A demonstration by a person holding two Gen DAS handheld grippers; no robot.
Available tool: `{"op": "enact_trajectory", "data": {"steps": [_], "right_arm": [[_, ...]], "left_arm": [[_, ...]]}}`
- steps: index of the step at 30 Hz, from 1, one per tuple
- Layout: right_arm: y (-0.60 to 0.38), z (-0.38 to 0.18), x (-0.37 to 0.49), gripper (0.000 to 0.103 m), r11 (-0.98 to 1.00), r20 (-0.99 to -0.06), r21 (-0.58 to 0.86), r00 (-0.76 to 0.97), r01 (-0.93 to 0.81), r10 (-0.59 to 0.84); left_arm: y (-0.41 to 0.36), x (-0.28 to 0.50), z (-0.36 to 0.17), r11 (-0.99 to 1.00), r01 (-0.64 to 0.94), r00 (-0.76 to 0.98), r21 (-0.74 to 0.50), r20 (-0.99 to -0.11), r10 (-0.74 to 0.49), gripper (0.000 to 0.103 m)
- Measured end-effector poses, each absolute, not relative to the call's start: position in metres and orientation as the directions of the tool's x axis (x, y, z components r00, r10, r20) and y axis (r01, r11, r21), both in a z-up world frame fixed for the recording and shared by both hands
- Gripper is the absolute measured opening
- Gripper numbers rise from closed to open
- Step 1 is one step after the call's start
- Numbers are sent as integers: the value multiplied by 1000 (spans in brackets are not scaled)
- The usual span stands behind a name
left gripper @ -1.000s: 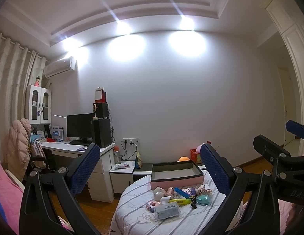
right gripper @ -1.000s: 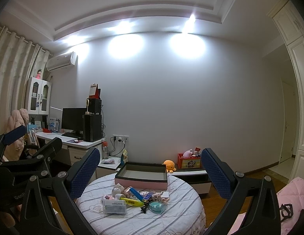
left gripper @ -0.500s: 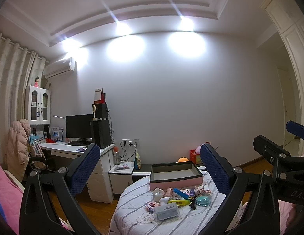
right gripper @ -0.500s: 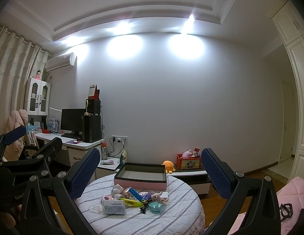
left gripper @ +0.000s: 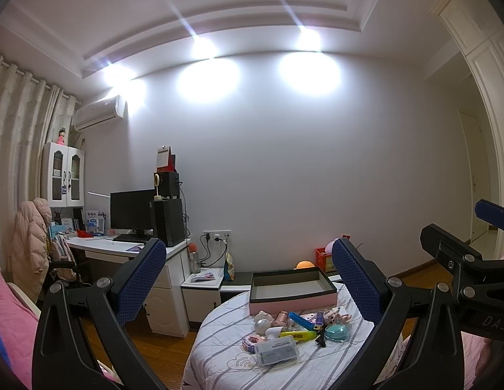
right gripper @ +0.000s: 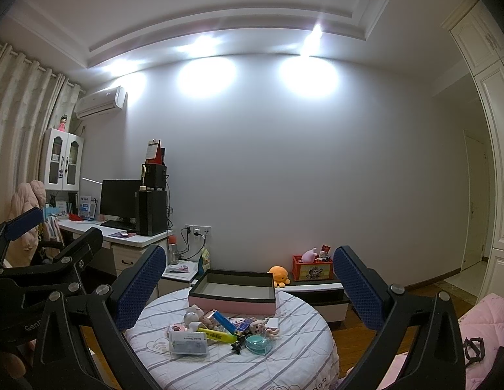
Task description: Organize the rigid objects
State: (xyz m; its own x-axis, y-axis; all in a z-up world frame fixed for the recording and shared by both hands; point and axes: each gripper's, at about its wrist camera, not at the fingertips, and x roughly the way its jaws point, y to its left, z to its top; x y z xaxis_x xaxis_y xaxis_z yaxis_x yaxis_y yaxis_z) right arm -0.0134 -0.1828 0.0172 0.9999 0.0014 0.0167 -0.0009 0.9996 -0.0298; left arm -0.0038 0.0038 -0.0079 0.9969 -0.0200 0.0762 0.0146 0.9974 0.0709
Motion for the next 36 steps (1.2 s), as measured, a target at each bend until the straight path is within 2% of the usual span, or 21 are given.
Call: {"op": "enact_trajectory", "data": {"steps": [36], "right_arm": [[-185,16,-12,103,999,15,-35,1000,7,-6]], "left_arm": [[4,-4,-8,997,11,997,73,75,-17,103]]}}
